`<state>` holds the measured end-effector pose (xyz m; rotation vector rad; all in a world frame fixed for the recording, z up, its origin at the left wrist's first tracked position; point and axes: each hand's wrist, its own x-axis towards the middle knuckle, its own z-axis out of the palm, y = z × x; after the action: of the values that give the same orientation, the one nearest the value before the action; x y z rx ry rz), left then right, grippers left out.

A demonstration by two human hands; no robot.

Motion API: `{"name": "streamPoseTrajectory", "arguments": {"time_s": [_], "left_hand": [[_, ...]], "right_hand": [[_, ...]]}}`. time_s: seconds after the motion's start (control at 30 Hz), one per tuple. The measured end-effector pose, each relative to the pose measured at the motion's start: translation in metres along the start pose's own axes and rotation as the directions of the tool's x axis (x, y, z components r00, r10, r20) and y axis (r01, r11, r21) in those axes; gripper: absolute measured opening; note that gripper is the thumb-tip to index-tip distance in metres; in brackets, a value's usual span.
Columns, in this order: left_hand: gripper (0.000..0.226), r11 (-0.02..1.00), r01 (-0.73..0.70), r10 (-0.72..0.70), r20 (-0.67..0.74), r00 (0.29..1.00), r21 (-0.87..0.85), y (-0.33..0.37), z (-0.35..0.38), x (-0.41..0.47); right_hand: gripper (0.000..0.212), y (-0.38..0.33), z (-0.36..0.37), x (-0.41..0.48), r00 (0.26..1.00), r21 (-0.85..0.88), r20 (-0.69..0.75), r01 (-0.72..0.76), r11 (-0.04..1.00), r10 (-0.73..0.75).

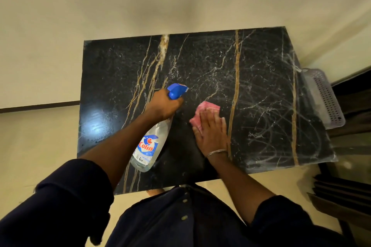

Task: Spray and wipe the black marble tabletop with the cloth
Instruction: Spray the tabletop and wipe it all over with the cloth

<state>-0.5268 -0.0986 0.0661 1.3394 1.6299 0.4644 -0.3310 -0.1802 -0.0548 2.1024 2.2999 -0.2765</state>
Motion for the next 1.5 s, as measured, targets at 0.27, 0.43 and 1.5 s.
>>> {"name": "streamPoseTrajectory", "arguments": {"time_s": [0.27,0.43,1.5], "left_hand": [[0.013,0.999,0.001,-0.003,-0.031,1.0,-0.052,-0.002,-0.01,-0.003],[0.006,0.998,0.017,-0.019,-0.036,0.999,-0.064,-0.005,-0.014,-0.005],[0.013,0.995,0.063,-0.072,-0.117,0.991,-0.079,-0.015,-0.035,0.024]], "right_hand": [[0.068,0.07,-0.009,0.031,0.928,0.109,-0.037,-0.365,0.925,0.371],[0.065,0.01,-0.005,0.031,0.967,0.125,-0.042,-0.245,0.961,0.252],[0.063,-0.088,-0.006,0.084,0.973,-0.006,0.053,0.225,0.974,-0.224]]}}
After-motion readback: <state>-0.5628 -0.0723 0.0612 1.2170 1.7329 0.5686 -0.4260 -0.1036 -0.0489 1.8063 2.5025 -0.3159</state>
